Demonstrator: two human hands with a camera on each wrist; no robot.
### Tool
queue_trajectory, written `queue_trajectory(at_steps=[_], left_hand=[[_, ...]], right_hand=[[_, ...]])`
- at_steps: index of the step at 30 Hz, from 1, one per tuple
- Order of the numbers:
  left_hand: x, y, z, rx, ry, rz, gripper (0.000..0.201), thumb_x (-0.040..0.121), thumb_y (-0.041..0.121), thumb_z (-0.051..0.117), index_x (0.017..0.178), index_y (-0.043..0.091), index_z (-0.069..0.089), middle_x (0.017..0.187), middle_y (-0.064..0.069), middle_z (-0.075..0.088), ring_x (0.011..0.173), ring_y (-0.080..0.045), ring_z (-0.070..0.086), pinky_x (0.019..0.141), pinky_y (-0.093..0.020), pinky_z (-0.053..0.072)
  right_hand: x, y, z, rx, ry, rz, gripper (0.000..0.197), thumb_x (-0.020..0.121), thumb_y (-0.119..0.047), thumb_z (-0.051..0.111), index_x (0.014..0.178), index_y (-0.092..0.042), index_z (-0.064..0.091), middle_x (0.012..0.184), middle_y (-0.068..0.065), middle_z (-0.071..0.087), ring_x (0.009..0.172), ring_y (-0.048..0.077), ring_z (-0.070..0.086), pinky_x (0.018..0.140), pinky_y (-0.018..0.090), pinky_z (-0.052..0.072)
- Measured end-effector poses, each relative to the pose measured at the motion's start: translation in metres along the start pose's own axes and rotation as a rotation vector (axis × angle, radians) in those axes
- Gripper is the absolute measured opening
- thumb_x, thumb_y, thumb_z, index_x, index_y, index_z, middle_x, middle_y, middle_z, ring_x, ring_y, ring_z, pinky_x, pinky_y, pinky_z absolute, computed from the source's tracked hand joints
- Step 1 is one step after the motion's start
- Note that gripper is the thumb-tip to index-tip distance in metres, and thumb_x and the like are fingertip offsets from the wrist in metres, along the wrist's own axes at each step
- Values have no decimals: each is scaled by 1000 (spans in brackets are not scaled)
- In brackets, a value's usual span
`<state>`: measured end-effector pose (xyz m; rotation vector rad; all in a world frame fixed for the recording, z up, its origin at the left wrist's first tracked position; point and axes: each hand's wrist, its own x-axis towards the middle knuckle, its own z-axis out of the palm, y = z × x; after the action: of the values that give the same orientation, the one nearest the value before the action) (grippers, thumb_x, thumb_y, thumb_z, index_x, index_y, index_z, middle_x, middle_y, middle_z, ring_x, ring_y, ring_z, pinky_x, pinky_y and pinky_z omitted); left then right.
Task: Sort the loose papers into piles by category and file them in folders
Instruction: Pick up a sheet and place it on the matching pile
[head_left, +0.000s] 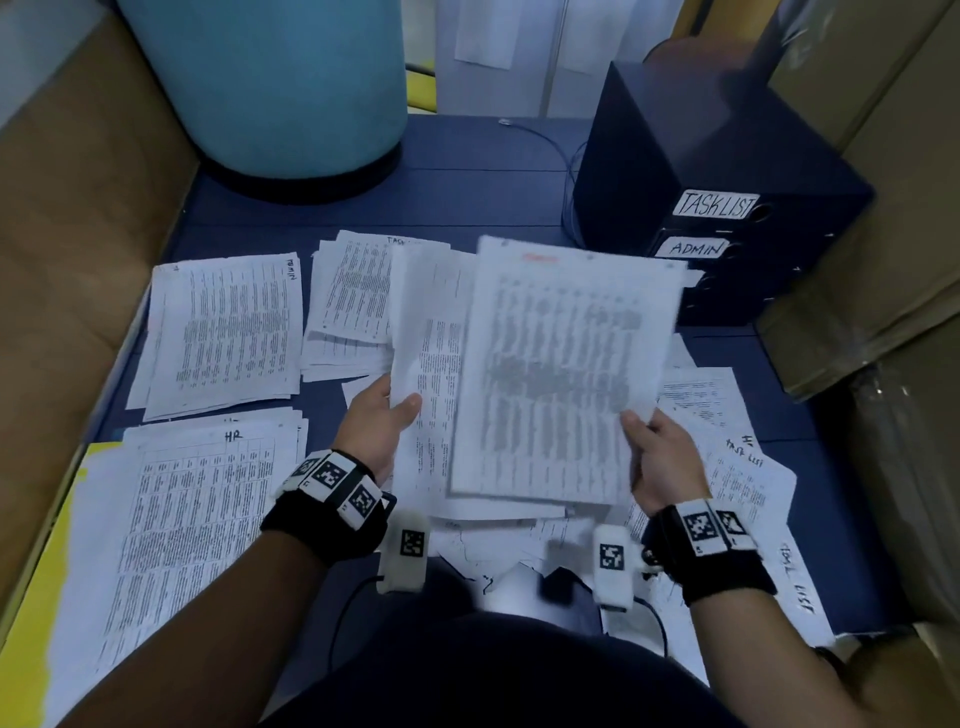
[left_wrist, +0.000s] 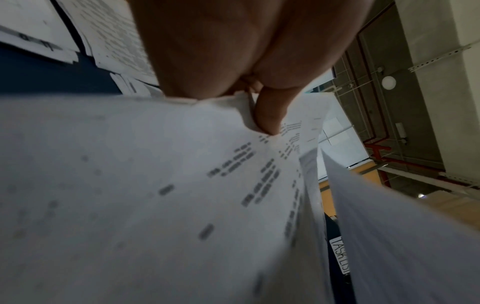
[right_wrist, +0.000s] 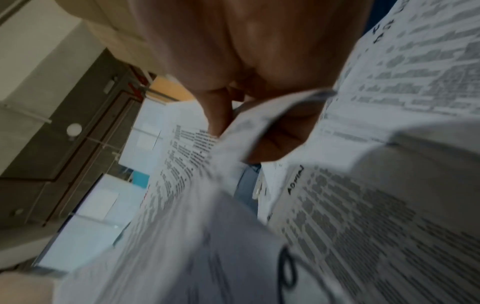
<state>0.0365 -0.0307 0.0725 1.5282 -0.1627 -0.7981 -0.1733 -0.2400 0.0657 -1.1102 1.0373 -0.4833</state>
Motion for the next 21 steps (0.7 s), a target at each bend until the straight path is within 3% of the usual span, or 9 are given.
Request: queue_trajectory(at_steps=[2,6,9,10,12,15,17,21], left_hand=[[0,-1,3,-27,-23,-4,27,94,4,55,115,19,62,114,-6,70,109,-24,64,101,-50,45],[-2,-1,3,-43,4,-10,35,84,8,70,118,12,63,108,-10,72,103,-29,67,94,-54,50],[0,-6,0,-10,54,2,36,81,10,73,115,14,63,108,-6,72,104,-25,67,98,-51,48],[0,-6,-1,-2,63,9,31,83,12,71,112,18,64,109,-4,72,105,-23,66,100,-49,47],[0,-7,0,-4,82,18,24,90,14,64,113,21,63,113,-1,69,109,-21,64,103,-46,45],[2,-8,-1,10,104,21,26,94,9,57,119,17,61,116,-2,67,111,-21,62,104,-45,43],[5,-11,-5,53,110,28,24,94,7,56,112,22,62,114,-1,67,110,-21,62,104,-45,44],[10,-13,-11,107,131,26,23,93,9,57,98,30,64,109,1,69,105,-20,64,101,-47,46]], right_hand=[[-2,6,13,-84,-70,14,15,97,-20,58,98,-12,70,89,13,69,81,29,62,83,46,49],[-3,14,27,-177,-57,5,28,93,-25,64,115,-7,63,77,3,62,68,21,52,65,35,43],[0,14,26,-155,3,-40,30,93,-18,64,121,-8,59,99,2,69,92,21,63,87,39,48],[1,13,24,-169,27,-54,27,94,-18,63,119,-9,59,99,2,69,94,22,62,88,39,48],[4,11,20,-195,64,-68,14,94,-17,62,107,-13,60,89,1,65,88,23,60,84,38,47],[9,11,10,-187,114,-69,11,93,-20,63,104,-17,60,92,4,67,90,27,62,87,42,50],[11,8,1,-160,154,-57,18,93,-21,64,109,-14,60,99,8,70,95,30,66,91,48,52],[15,-1,-29,8,261,-14,23,94,-13,62,112,1,57,102,19,72,85,30,71,79,49,57]])
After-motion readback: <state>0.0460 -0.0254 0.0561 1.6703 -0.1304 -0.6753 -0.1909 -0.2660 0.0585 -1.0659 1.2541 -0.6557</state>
